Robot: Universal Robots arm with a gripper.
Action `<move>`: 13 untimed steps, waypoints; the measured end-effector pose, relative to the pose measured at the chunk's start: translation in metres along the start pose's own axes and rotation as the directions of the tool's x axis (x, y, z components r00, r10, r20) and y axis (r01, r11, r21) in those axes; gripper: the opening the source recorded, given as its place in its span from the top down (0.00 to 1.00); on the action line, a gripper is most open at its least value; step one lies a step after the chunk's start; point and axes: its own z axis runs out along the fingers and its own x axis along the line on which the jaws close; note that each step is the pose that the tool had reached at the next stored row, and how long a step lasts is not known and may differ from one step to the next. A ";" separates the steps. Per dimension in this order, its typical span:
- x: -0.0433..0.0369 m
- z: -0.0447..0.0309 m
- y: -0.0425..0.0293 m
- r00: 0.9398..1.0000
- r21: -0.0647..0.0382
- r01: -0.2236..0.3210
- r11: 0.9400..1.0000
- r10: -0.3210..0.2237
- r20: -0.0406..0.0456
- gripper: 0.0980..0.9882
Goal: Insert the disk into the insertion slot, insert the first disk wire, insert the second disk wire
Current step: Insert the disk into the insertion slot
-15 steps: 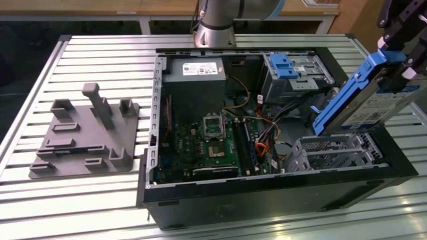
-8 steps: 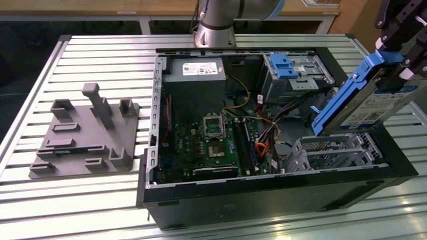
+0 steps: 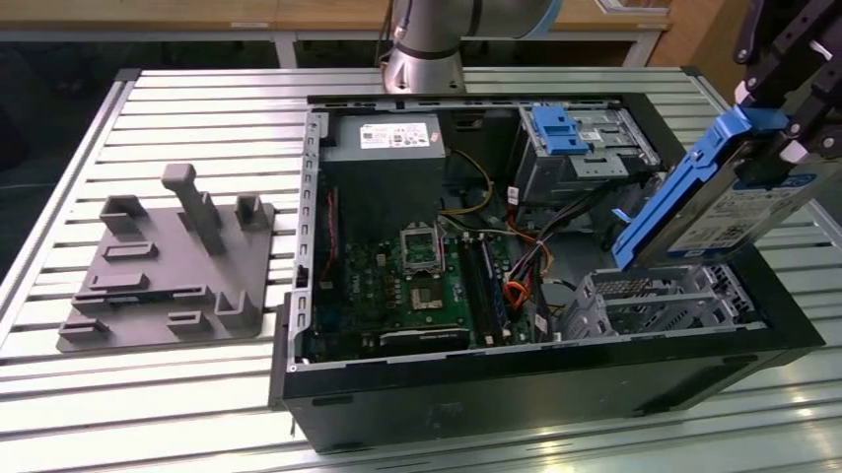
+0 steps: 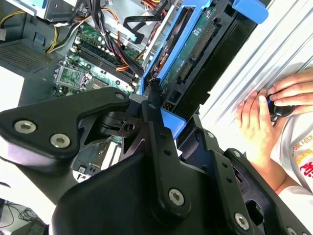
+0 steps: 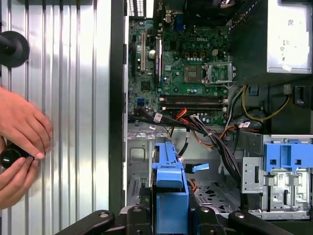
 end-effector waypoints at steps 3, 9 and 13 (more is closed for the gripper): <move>-0.0001 0.0019 0.0000 1.000 0.000 0.000 1.000 0.000 -0.001 0.70; -0.0025 0.0052 0.0000 1.000 0.000 0.000 1.000 0.000 -0.001 0.70; -0.0035 0.0080 0.0000 1.000 0.000 0.000 1.000 0.000 0.000 0.70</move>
